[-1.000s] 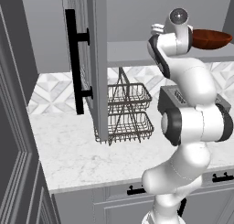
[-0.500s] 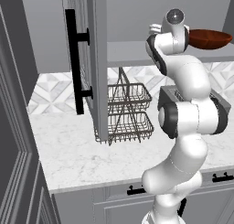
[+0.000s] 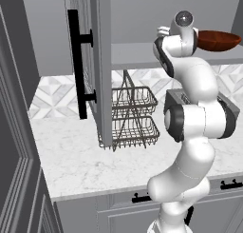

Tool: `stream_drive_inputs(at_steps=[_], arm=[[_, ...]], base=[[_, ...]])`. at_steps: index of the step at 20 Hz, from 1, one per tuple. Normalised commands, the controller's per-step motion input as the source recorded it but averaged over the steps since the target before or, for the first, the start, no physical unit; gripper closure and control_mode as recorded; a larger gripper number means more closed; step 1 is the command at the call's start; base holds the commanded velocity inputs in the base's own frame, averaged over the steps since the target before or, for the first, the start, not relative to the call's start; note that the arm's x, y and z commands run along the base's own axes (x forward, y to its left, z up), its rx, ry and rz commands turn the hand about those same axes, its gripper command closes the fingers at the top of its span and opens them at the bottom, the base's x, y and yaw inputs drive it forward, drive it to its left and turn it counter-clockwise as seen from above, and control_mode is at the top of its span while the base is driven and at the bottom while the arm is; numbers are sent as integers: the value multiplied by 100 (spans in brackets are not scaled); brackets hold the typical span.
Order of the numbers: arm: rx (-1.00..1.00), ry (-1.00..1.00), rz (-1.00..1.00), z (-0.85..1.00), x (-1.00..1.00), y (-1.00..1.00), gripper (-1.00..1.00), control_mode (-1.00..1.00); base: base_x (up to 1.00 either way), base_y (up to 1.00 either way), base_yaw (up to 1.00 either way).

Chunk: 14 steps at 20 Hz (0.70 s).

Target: Gather all objects into one cabinet and sort the glasses and bowls to opposite sides.

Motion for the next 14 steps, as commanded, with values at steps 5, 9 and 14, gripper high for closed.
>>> stream_drive_inputs(at_steps=[5,9,14], arm=[[0,0,0,-9,13,0,-100,-100],[0,0,0,0,23,0,-100,-100],[0,0,0,0,28,0,-100,-100]], base=[[0,0,0],[0,0,0],[0,0,0]])
